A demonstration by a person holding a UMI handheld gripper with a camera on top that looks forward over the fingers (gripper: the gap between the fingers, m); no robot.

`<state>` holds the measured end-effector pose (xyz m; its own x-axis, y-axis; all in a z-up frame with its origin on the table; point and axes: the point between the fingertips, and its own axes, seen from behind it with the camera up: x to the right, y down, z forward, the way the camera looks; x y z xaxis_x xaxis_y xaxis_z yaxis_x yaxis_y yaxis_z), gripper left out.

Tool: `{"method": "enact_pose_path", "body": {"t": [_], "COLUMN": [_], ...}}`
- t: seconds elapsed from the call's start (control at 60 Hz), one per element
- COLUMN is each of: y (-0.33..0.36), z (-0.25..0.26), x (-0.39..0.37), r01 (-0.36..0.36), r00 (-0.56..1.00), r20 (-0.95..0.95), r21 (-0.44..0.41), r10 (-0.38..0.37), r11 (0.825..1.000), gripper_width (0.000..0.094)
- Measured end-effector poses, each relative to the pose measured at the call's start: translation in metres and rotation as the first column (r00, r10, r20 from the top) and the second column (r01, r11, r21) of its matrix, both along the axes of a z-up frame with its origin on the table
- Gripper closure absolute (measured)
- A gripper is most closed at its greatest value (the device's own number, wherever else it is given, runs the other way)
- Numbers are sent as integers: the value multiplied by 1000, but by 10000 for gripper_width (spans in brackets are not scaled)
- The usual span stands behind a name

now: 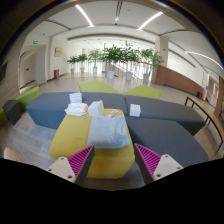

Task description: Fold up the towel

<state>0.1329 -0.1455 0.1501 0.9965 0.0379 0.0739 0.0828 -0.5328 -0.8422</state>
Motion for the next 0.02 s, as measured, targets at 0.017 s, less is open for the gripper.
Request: {"method": "enact_pose_path", "body": {"t": [0.017], "y": [1], "z": [-1], "x": [2], "r01": [0], "r00": [1000], "r20": [-7], "r21": [0], "r10": [0], "r11": [1000], "gripper_width": [116]}}
